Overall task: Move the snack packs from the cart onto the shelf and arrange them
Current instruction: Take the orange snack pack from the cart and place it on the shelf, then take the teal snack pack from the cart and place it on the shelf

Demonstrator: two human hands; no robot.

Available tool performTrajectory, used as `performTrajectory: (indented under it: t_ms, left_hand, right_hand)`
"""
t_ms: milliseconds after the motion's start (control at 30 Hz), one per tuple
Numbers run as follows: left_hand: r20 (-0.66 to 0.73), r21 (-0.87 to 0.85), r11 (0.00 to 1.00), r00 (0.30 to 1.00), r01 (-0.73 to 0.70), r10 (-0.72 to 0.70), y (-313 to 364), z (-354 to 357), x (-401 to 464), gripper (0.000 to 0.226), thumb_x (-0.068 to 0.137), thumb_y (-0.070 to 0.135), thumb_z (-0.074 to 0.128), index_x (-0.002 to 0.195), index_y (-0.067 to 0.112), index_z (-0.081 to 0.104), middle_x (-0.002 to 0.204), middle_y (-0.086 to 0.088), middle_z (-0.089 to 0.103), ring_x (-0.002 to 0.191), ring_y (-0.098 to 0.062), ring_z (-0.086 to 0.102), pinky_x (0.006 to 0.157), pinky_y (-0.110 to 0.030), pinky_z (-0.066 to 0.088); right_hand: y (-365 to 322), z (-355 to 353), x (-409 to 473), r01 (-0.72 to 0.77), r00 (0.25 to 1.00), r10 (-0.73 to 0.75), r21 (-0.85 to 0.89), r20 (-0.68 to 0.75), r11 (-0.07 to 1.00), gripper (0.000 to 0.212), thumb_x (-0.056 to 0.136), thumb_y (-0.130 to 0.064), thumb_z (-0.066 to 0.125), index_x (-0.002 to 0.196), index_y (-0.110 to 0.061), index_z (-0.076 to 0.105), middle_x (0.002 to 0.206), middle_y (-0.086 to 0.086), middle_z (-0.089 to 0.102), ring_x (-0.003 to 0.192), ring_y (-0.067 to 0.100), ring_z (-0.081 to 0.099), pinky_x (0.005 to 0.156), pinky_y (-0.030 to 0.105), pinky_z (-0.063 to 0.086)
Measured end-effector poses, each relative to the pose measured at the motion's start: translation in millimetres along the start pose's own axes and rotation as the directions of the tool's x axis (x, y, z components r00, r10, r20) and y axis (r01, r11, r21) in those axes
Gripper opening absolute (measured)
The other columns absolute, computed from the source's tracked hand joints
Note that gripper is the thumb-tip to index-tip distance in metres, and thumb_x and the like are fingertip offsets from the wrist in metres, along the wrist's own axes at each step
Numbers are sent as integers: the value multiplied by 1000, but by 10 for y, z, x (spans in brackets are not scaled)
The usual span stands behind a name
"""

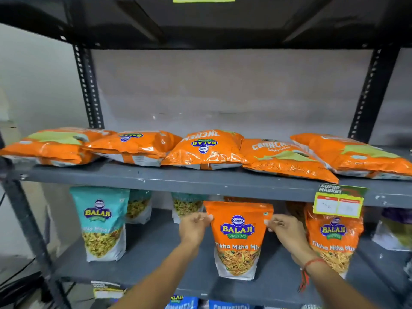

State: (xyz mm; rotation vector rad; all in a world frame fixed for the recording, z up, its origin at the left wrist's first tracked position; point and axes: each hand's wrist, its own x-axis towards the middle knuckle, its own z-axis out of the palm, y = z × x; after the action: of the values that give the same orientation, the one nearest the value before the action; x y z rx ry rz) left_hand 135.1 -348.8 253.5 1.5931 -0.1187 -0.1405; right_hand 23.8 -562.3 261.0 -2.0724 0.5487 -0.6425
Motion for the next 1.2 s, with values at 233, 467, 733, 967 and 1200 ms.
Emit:
performTrajectory:
  t_ms: [233, 467, 733, 967, 1200]
  left_hand:
    - [-14, -15, 999, 999, 29, -29, -170, 435, 350, 14, 78, 18, 72, 65, 14, 69, 64, 6, 68, 63, -7, 61, 57, -20, 44]
    - [21, 19, 997, 997, 75, -75, -243, 459, 411, 19, 79, 19, 70, 60, 20, 70, 66, 5, 69, 66, -12, 62, 73, -30, 52]
    - [-49, 99, 994, 998, -44, 49, -224, -552, 54, 23, 72, 15, 65, 54, 29, 70, 51, 21, 66, 66, -6, 57, 67, -26, 43]
    - [-392, 167, 985, 920, 38, 31, -541, -2229, -562, 11, 72, 14, 66, 76, 17, 76, 79, -5, 75, 69, -5, 62, 73, -24, 49]
    - [-491, 530, 705, 848, 472, -198, -1787, -3827, -1520, 34, 74, 44, 55, 77, 12, 69, 74, -17, 73, 79, -31, 70, 63, -33, 50]
  right_hand:
    - [393, 45, 398, -119, 993, 119, 21, -1, 993, 17, 81, -26, 68, 73, -12, 72, 75, 3, 74, 75, 16, 67, 75, 35, 51]
    - [586, 191, 463, -156, 984, 166, 124, -68, 980, 14, 79, -26, 70, 82, -13, 72, 85, 4, 75, 84, 21, 68, 79, 39, 54]
    - [148, 502, 215, -54, 925, 148, 264, -351, 963, 36, 66, -51, 67, 79, -19, 56, 89, 16, 66, 83, 33, 64, 81, 50, 52]
    - [-841, 1528, -827, 243, 970, -226, 273, -93, 931, 23, 77, -24, 70, 99, -21, 66, 93, 7, 66, 75, 18, 61, 75, 29, 48]
    - [-356, 2977, -1916, 227, 530, -168, 51, 831, 973, 31, 73, -14, 76, 88, -38, 62, 91, 1, 66, 75, -6, 58, 70, 6, 43]
